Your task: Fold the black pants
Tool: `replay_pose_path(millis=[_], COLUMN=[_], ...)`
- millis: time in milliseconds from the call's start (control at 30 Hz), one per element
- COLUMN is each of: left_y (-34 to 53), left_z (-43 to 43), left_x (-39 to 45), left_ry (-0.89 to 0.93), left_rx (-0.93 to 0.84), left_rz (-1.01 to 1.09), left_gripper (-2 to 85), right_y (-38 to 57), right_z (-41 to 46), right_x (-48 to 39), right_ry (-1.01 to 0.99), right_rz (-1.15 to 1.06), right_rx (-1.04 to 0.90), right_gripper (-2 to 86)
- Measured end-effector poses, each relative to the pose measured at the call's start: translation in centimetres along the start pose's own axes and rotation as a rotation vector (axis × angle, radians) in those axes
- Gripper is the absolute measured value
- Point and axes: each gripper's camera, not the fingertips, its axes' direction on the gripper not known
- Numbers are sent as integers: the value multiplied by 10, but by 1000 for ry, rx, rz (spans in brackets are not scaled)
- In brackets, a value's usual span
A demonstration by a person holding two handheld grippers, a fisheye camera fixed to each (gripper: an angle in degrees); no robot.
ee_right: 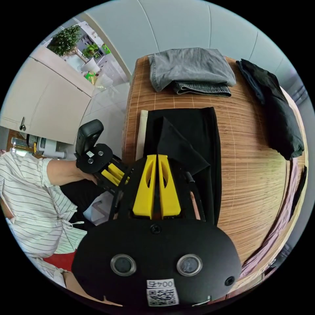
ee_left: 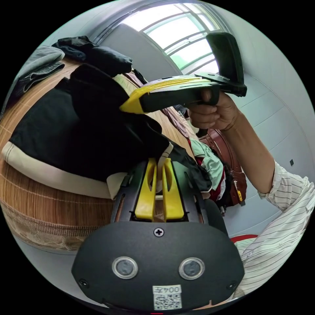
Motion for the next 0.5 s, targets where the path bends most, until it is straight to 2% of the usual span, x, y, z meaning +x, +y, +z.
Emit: replay_pose_path(millis=[233,433,500], left_y=[6,10,11], left_z=[8,0,-4], left_x=[-5,-16,-19], left_ry=[-25,-8,-2], left_rx=[-70,-76,-78], left_rz=[8,-9,-12], left_gripper=[35,35,35], right_y=[-21,-26,-28], right_z=[62,64,65], right_x=[11,19,14], right_ry=[36,-90,-64], right_rz=[87,51,-7], right_rx=[-129,-62,-77], right_gripper=[50,102,108])
